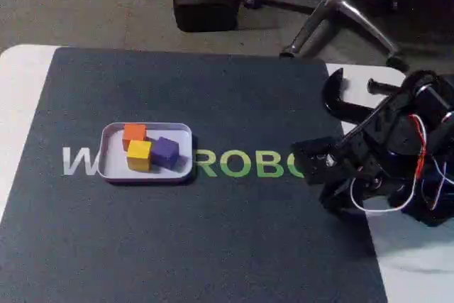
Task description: Move blocks one by one until all three blocks are in the tray.
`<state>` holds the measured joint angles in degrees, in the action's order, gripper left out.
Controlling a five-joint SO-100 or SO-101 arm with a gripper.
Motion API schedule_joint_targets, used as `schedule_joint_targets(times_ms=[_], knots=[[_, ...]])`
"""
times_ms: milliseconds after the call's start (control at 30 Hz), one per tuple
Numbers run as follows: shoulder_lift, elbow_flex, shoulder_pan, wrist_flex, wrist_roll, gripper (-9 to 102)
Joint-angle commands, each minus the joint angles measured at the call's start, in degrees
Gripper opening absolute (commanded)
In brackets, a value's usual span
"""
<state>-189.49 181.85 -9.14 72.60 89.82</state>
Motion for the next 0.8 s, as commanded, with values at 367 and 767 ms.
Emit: schedule_joint_targets(times_ms=[367, 767], knots=[[-0.2, -0.2, 7.1, 0.1, 1.1, -7], [-0.2, -0.2, 8.0, 0.2, 1.1, -7]])
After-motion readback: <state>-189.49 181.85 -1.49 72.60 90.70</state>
